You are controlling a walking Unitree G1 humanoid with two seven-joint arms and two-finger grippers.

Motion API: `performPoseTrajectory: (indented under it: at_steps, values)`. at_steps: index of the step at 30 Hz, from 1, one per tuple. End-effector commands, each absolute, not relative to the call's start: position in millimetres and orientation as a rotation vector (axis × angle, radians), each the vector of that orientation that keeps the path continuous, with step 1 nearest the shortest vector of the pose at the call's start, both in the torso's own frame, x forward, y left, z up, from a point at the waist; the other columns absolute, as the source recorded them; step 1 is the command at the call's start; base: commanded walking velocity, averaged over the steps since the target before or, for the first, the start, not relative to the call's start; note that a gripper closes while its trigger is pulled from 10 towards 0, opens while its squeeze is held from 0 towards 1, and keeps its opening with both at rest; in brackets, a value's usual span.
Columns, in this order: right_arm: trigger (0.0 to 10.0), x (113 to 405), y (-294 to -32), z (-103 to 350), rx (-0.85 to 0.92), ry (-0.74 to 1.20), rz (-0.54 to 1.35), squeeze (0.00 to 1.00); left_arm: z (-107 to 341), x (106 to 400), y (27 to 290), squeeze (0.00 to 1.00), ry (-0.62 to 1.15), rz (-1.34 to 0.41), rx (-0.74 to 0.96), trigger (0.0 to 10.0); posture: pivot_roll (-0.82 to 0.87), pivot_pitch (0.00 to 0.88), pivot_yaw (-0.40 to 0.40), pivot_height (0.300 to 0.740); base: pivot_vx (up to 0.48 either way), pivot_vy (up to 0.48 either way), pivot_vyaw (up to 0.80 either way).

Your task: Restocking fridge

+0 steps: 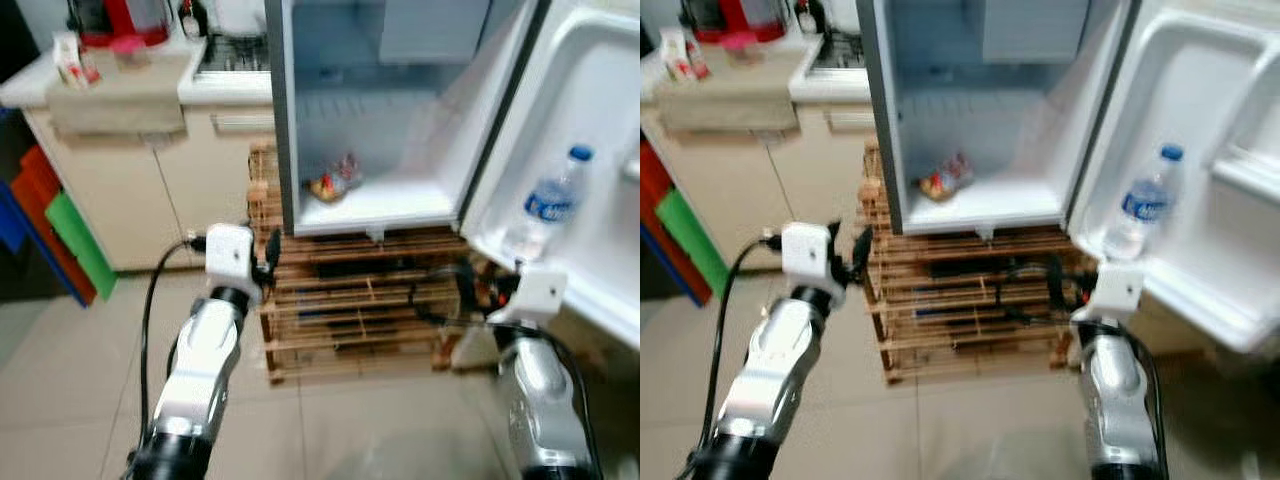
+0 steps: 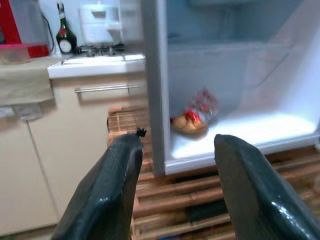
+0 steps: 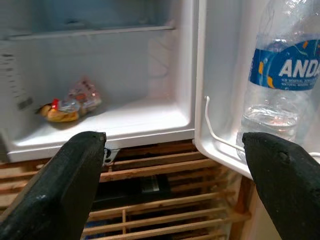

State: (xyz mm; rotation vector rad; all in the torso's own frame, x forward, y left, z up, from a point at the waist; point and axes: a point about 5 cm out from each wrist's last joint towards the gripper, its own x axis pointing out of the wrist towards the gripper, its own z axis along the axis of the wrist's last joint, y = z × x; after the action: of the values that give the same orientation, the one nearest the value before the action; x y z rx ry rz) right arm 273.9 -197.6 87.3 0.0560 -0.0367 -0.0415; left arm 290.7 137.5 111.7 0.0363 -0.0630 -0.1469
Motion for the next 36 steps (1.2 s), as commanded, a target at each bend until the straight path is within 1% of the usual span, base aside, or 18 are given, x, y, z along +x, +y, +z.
performPoseTrajectory:
  at_steps: [1, 6, 8, 11, 12, 14, 20, 22, 25, 26, 28, 30, 34, 35, 36]
  values:
    - [10.0, 270, -204, 83, 0.044, -0.013, -0.063, 0.0, 114, 292, 126, 0.0, -0.067, -0.194, 0.035, 10.0, -0.08, 0.0, 0.043, 0.74, 0.0, -0.454, 0.0]
    - [10.0, 269, -203, 80, 0.048, -0.001, -0.053, 0.0, 113, 293, 126, 0.0, -0.061, -0.189, 0.023, 10.0, -0.09, 0.0, 0.047, 0.74, 0.0, -0.446, 0.0]
    - [10.0, 268, -202, 80, 0.048, 0.001, -0.035, 0.0, 113, 294, 125, 0.0, -0.062, -0.183, 0.019, 10.0, -0.09, 0.0, 0.048, 0.74, 0.247, -0.409, 0.0]
    - [10.0, 267, -197, 77, 0.046, 0.021, 0.02, 0.0, 113, 295, 126, 0.0, -0.062, -0.171, 0.018, 10.0, -0.09, 0.0, 0.047, 0.74, 0.28, -0.385, 0.0]
    - [10.0, 264, -193, 71, 0.044, 0.055, 0.075, 0.0, 113, 295, 126, 0.0, -0.057, -0.158, 0.021, 10.0, -0.09, 0.0, 0.049, 0.74, 0.33, -0.345, 0.0]
    - [10.0, 263, -192, 68, 0.04, 0.071, 0.095, 0.0, 113, 296, 126, 0.0, -0.052, -0.155, 0.017, 10.0, -0.09, 0.0, 0.049, 0.74, 0.39, -0.277, 0.0]
    - [10.0, 255, -204, 48, -0.005, 0.17, 0.07, 0.0, 111, 300, 131, 0.0, -0.038, -0.134, 0.022, 10.0, -0.1, 0.0, 0.05, 0.74, 0.442, 0.0, 0.0]
    - [10.0, 247, -214, 23, -0.046, 0.349, 0.046, 0.0, 110, 302, 135, 0.0, -0.035, -0.099, 0.028, 10.0, -0.1, 0.0, 0.05, 0.74, 0.0, 0.0, 0.0]
    - [10.0, 238, -215, 5, -0.098, 0.487, 0.115, 0.0, 108, 302, 135, 0.0, -0.024, -0.104, 0.033, 10.0, -0.1, 0.0, 0.049, 0.74, 0.0, 0.0, 0.0]
    - [10.0, 230, -221, -5, -0.115, 0.572, 0.128, 0.0, 106, 301, 135, 0.0, -0.013, -0.1, 0.028, 10.0, -0.1, 0.0, 0.05, 0.74, 0.0, 0.0, 0.0]
    - [10.0, 228, -225, -8, -0.129, 0.602, 0.127, 0.0, 106, 301, 136, 0.0, -0.009, -0.099, 0.025, 10.0, -0.1, 0.0, 0.049, 0.74, 0.0, 0.0, 0.0]
    - [10.0, 222, -235, -16, -0.153, 0.67, 0.107, 0.0, 102, 302, 138, 0.0, 0.008, -0.089, 0.028, 10.0, -0.1, 0.0, 0.047, 0.74, 0.0, 0.0, 0.0]
    - [10.0, 214, -279, -23, -0.233, 0.794, -0.158, 0.0, 87, 307, 147, 0.0, 0.112, -0.064, 0.063, 10.0, -0.09, 0.0, 0.043, 0.74, 0.0, 0.0, 0.0]
    - [10.0, 214, -279, -23, -0.233, 0.794, -0.158, 0.0, 87, 307, 147, 0.0, 0.112, -0.064, 0.063, 10.0, -0.09, 0.0, 0.043, 0.74, 0.0, 0.0, 0.0]
    - [10.0, 213, -288, -22, -0.244, 0.808, -0.207, 0.0, 83, 307, 148, 0.0, 0.133, -0.058, 0.063, 10.0, -0.09, 0.0, 0.043, 0.74, 0.0, 0.0, 0.0]
